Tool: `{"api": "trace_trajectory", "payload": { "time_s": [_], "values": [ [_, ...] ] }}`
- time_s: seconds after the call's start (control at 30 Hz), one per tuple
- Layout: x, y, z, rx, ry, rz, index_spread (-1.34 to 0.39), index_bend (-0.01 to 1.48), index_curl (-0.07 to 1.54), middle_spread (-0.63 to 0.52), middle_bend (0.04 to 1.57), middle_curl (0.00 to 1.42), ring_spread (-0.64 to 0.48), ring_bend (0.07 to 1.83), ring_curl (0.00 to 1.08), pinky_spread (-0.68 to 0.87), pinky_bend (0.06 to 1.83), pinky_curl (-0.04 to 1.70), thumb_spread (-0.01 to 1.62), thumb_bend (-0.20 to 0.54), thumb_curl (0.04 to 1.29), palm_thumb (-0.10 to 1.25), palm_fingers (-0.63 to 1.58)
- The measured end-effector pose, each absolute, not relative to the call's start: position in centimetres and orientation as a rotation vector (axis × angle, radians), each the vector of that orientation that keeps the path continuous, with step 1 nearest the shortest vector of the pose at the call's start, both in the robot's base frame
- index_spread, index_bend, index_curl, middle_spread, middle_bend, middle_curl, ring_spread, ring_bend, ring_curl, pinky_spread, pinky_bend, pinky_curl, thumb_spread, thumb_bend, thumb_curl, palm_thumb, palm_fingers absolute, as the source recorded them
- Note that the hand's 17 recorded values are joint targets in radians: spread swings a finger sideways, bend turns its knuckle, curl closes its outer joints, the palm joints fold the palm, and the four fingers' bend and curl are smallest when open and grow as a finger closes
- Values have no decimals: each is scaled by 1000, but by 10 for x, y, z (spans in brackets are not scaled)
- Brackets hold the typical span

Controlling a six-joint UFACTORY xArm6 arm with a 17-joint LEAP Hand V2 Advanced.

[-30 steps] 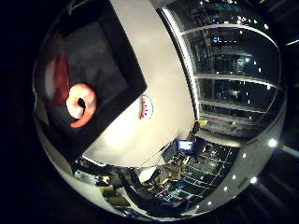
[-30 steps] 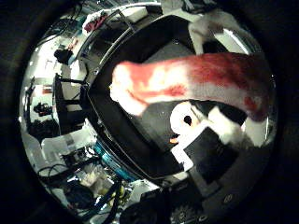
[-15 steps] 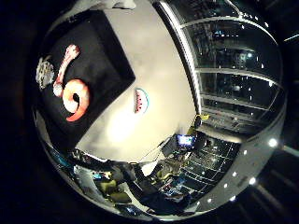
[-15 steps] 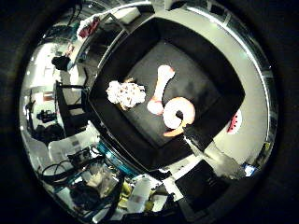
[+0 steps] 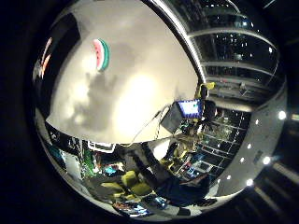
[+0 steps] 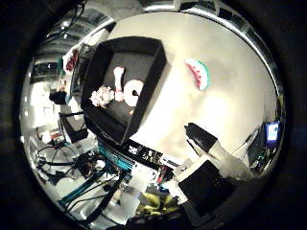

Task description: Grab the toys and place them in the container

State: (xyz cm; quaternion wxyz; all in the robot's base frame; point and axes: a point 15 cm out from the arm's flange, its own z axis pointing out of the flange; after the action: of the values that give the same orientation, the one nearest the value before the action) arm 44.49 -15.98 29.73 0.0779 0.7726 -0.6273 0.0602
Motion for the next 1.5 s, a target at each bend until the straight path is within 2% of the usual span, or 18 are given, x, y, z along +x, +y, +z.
{"api": "trace_trajectory", "payload": {
  "time_s": [0.13,0.37,0.57,0.67,0.93,1.1,1.5],
  "values": [
    [433,-205,297,2286,-2008,168,-386,160,255,-19,326,342,130,389,228,382,544,254,969,-23,411,856,139],
    [436,-248,280,2234,-2098,210,-387,165,269,-37,330,340,115,361,226,387,498,249,980,-24,408,840,186],
    [459,-240,240,2264,-2117,139,-385,164,276,-41,317,337,114,344,227,385,475,244,982,-23,408,839,214],
    [485,-223,223,2308,-2123,140,-382,172,284,-41,313,337,115,327,223,386,457,242,983,-25,409,837,234],
    [546,-193,190,2320,-2212,92,-332,203,333,11,224,320,164,249,209,413,389,232,1026,-38,359,647,262],
    [567,-184,163,2247,-2282,46,-291,215,361,59,178,308,193,195,205,435,337,231,1032,-35,329,565,265],
    [562,-172,120,2128,-2332,-56,-232,266,396,129,176,278,236,181,189,459,306,253,1021,-26,307,520,249]
  ]
}}
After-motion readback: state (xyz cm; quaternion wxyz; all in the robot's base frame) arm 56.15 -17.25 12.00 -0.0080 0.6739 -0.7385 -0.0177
